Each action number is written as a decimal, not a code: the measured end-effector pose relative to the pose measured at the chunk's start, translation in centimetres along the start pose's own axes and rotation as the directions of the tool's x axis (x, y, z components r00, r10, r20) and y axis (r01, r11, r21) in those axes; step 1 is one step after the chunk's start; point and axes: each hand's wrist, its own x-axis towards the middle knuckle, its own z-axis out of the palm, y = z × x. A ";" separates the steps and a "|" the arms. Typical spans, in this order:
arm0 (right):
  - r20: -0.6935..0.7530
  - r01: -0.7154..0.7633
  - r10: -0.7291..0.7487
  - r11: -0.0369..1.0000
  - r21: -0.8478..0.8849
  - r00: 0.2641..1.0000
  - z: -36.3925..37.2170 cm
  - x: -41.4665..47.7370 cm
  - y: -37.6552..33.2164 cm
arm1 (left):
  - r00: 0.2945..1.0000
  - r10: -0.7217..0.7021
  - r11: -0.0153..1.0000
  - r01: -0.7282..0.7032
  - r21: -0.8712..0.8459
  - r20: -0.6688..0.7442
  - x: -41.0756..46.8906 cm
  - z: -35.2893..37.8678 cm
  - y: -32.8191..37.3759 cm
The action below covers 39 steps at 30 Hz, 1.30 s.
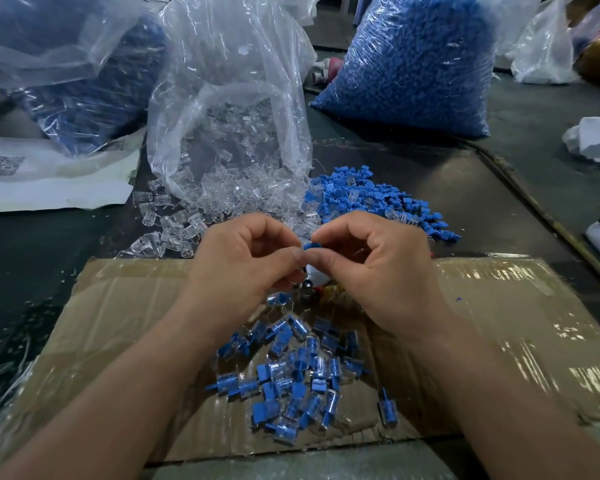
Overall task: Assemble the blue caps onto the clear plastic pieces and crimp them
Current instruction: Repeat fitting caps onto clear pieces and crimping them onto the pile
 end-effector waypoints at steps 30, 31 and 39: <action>0.099 0.182 -0.179 0.983 -0.018 0.979 -1.0 0.3 0.9 | 0.983 -0.107 0.956 0.143 -0.256 0.151 0.1 -0.4 0.3; 0.100 0.179 -0.176 0.984 -0.019 0.979 -1.0 0.3 0.9 | 0.983 -0.106 0.957 0.142 -0.252 0.151 0.1 -0.4 0.3; 0.102 0.219 -0.216 0.975 -0.029 0.971 -0.9 0.3 0.9 | 0.986 -0.100 0.973 0.125 -0.194 0.134 0.0 -0.3 0.5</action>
